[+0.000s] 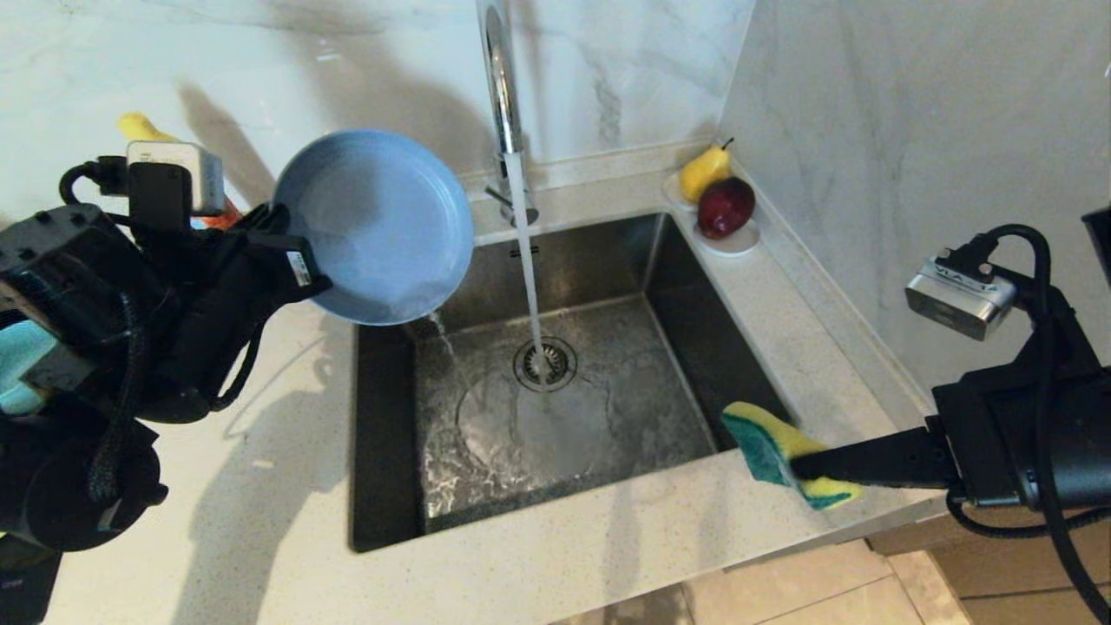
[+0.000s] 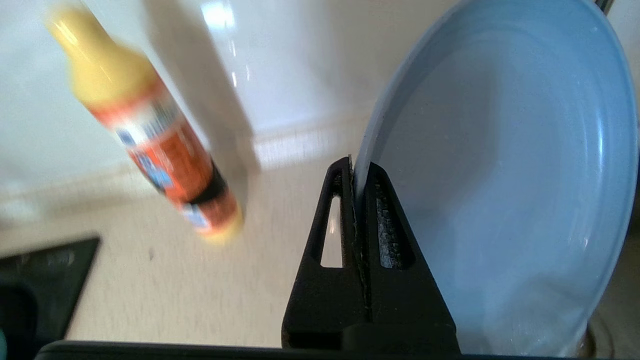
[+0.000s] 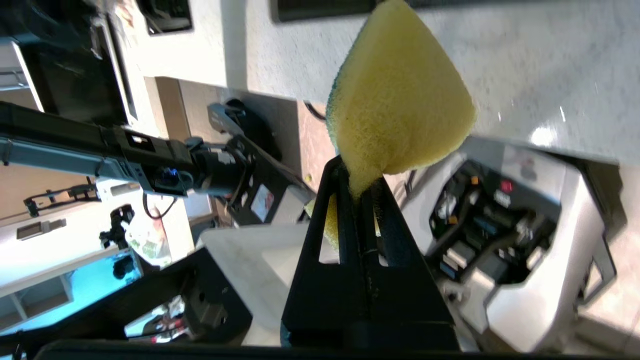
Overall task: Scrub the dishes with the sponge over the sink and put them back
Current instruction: Rinse the plate, then place the plate on the table
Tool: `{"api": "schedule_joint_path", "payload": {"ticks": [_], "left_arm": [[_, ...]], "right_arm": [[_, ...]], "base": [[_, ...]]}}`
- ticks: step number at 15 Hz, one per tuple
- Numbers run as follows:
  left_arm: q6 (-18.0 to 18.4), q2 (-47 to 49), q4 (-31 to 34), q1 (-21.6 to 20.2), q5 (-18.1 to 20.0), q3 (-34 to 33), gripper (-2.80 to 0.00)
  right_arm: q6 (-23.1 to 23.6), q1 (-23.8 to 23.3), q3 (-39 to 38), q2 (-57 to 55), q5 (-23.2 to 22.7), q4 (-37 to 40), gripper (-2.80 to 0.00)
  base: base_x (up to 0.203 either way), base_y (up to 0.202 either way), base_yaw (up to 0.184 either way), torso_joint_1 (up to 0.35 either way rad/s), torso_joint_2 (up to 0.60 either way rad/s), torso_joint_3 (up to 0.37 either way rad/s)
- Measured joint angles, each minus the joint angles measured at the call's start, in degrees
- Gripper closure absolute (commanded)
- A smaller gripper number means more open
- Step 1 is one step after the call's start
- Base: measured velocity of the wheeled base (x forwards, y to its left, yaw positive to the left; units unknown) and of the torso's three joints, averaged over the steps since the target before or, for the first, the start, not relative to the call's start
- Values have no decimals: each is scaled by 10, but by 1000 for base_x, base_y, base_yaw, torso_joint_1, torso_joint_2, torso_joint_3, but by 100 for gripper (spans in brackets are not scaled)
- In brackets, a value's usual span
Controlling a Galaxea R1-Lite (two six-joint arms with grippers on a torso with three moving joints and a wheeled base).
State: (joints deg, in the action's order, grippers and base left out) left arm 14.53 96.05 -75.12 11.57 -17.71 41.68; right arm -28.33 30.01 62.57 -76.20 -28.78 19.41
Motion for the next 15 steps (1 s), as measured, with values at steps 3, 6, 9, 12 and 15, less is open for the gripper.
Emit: {"api": "schedule_joint_path", "payload": {"ticks": [3,6,9,12,15], "left_arm": [[0,0,-72,4,19,-36,0],[-4,1,-97,6,30,-57,0],[-16,-2,-37,6,17,-64,0],[-66,-17,86,2,-3,-54,0],[-156,-38,274,-10,-10,-5,0]], "right_arm": [[0,2,-10,-3,0,-17,0],[0,2,-11,-3,-1,-18,0],[-1,2,-18,2,-1,-16,0],[-1,0,-39,13,-2,-18,0],[-7,-1,-46,19,-5,-20,0]], "base": [[0,0,0,0,0,0],[0,0,0,0,0,0],[0,0,0,0,0,0],[0,0,0,0,0,0],[0,0,0,0,0,0]]}}
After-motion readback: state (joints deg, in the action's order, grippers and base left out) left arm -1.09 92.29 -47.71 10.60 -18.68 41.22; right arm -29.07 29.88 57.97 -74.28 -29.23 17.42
